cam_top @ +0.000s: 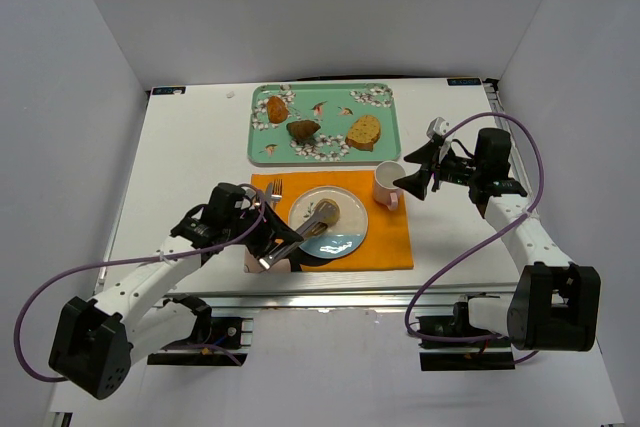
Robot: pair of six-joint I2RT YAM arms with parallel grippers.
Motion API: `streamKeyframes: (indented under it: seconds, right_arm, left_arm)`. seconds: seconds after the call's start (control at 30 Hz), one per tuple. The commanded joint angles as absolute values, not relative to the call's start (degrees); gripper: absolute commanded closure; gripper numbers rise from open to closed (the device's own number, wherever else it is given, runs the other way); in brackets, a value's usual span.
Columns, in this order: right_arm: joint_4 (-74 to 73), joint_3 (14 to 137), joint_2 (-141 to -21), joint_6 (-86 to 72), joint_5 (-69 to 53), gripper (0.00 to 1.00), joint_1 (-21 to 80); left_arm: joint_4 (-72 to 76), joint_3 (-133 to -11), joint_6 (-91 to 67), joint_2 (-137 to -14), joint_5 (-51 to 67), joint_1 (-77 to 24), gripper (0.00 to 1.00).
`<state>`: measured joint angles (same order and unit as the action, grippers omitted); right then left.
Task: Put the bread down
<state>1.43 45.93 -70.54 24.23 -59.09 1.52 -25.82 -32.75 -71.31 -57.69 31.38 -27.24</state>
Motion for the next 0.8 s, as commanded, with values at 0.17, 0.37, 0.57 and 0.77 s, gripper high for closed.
streamKeyframes:
  seconds: [0.17, 0.37, 0.57, 0.77]
  right_arm:
    - [2.28, 47.02, -70.31, 24.52, -60.56, 0.22, 1.32]
    - [2.55, 47.02, -70.49, 24.35, -60.73, 0.22, 1.32]
    - [2.64, 47.20, -70.49, 24.35, -60.73, 0.22, 1.32]
    - [2.55, 46.76, -70.22, 24.43, -60.73, 0.22, 1.23]
  left_arm:
    - [-27.95, -34.89, -71.36, -54.67, 31.90, -27.51, 0.38]
    - [-27.42, -33.49, -73.30, -51.86, 32.17, -27.51, 0.47]
    - [-27.95, -33.75, -73.48, -50.89, 32.26, -27.51, 0.55]
    - [-28.47, -34.10, -73.48, -49.92, 32.34, -27.51, 0.55]
